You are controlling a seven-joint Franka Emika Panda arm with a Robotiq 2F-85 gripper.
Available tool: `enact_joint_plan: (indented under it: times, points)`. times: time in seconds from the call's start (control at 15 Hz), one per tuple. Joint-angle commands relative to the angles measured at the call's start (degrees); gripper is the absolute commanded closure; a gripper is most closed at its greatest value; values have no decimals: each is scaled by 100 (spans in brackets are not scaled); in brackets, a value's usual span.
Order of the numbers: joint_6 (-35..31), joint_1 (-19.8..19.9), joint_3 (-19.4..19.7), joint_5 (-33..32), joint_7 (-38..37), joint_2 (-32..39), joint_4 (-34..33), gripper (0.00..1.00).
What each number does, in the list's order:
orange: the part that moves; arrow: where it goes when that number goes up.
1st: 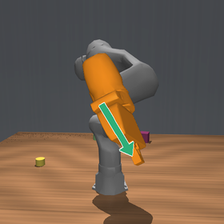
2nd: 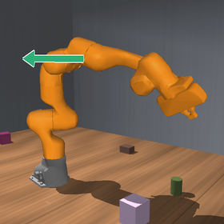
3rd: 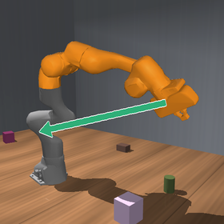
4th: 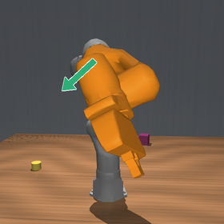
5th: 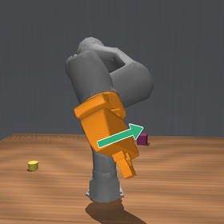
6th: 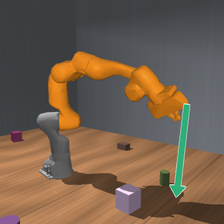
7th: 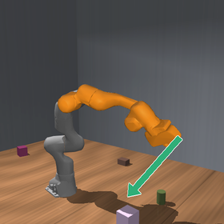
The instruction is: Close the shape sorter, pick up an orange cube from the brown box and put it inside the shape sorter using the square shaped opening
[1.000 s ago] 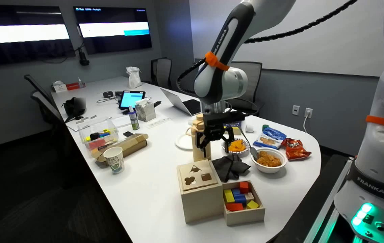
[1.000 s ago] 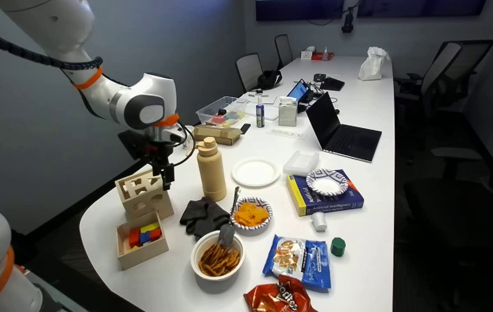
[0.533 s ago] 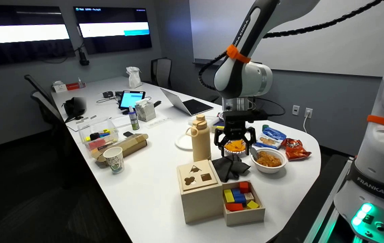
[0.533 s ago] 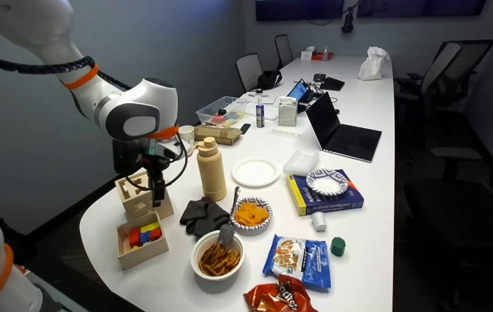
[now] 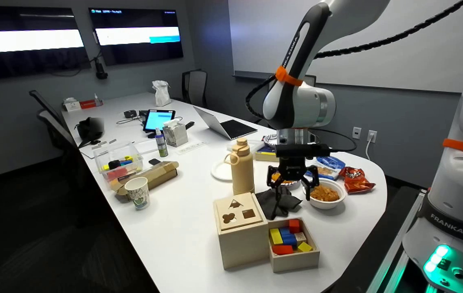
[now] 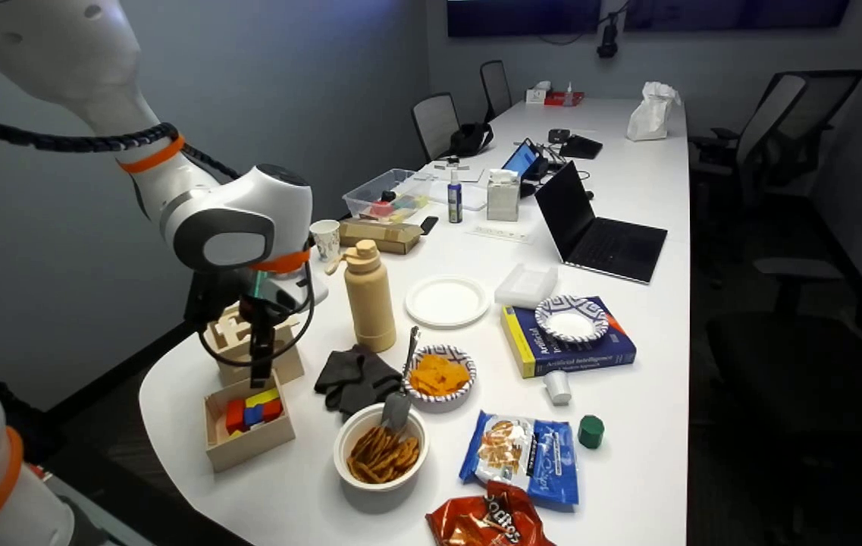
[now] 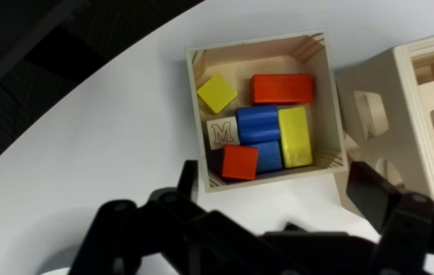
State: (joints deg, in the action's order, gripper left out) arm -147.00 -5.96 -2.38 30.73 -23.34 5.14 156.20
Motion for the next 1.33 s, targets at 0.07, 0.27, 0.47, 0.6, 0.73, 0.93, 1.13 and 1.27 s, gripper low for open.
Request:
enact_joint_plan:
  times: [0.07, 0.27, 0.47, 0.6, 0.73, 0.93, 1.13, 1.27]
  points:
    - [-268, 41, -263, 751, 204, 381, -41, 0]
    - [-436, 46, -390, 1204, 423, 721, -156, 0]
    - [-624, 61, -456, 1453, 649, 1085, -270, 0]
    - [-765, 82, -494, 1603, 807, 1314, -355, 0]
    - [-891, 111, -522, 1715, 939, 1499, -448, 0]
    - [-1022, 164, -546, 1834, 1138, 1746, -604, 0]
    - [-1118, 208, -542, 1931, 1329, 1922, -740, 0]
    - [-1140, 236, -532, 1912, 1385, 2020, -806, 0]
